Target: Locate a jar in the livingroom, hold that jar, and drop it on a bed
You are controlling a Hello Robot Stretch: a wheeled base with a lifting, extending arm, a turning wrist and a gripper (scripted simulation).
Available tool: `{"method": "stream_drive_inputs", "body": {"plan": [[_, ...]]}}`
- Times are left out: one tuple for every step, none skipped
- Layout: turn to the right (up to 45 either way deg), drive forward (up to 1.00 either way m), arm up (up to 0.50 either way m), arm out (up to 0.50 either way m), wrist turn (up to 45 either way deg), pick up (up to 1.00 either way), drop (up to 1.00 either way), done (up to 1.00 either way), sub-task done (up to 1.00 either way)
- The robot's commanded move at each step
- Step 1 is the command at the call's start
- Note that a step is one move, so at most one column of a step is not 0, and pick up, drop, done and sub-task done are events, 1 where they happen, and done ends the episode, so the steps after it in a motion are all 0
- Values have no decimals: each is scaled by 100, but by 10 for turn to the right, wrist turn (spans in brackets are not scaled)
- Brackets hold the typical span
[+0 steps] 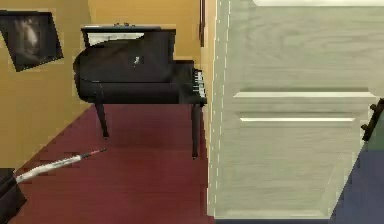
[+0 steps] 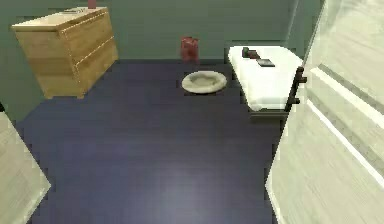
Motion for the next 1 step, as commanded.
{"method": "stream_drive_inputs", "body": {"plan": [[-450, 0, 0, 0, 0, 0, 0, 0, 0]]}}
